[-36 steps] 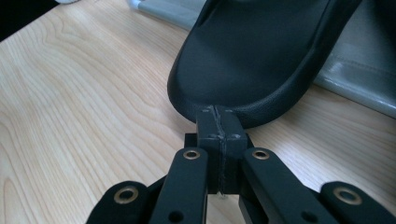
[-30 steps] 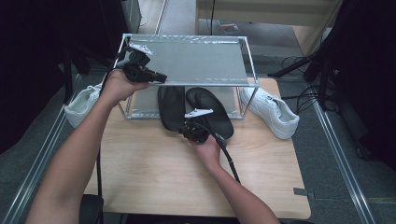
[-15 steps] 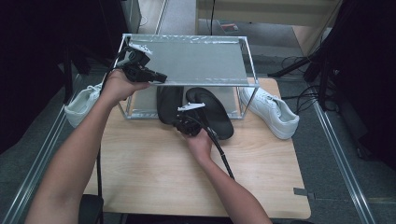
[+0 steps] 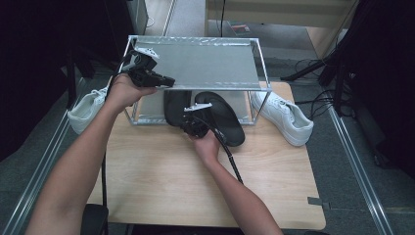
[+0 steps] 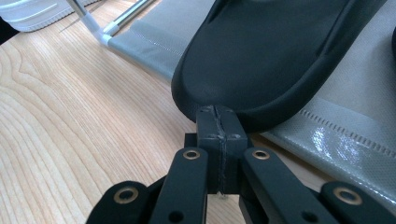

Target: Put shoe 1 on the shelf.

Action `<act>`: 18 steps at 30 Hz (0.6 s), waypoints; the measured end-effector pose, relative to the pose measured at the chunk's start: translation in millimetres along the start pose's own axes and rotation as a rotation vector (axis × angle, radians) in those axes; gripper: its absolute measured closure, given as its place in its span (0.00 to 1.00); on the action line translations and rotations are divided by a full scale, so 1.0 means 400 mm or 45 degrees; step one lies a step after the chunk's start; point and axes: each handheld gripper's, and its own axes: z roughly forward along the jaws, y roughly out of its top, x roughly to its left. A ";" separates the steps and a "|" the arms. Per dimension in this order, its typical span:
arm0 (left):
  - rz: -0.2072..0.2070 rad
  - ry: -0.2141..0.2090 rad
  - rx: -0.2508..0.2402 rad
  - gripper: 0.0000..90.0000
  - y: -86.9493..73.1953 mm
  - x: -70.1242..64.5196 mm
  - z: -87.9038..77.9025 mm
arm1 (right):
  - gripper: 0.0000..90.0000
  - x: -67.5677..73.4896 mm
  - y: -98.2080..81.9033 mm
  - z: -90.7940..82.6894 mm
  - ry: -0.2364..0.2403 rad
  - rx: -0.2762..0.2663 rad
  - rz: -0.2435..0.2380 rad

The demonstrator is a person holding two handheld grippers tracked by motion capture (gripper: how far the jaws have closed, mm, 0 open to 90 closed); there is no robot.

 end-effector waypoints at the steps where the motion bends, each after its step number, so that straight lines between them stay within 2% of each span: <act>1: 0.005 0.005 0.006 1.00 0.001 -0.002 0.000 | 1.00 0.000 0.000 0.001 -0.001 -0.002 -0.004; 5: 0.000 -0.002 0.005 1.00 0.001 0.001 0.000 | 1.00 -0.002 -0.001 0.001 0.012 0.003 0.006; 7: -0.003 -0.002 0.003 1.00 0.001 0.001 0.001 | 1.00 -0.001 -0.005 -0.003 0.034 0.046 0.021; 11: -0.006 -0.009 0.008 1.00 0.001 0.004 0.001 | 1.00 0.006 -0.019 -0.033 0.061 0.032 -0.008; 12: -0.002 -0.008 0.011 1.00 0.002 0.004 0.001 | 1.00 0.010 -0.025 -0.054 0.073 0.026 -0.029; 18: -0.006 0.002 0.020 1.00 0.005 0.002 0.002 | 1.00 0.014 -0.041 -0.108 0.116 0.002 -0.058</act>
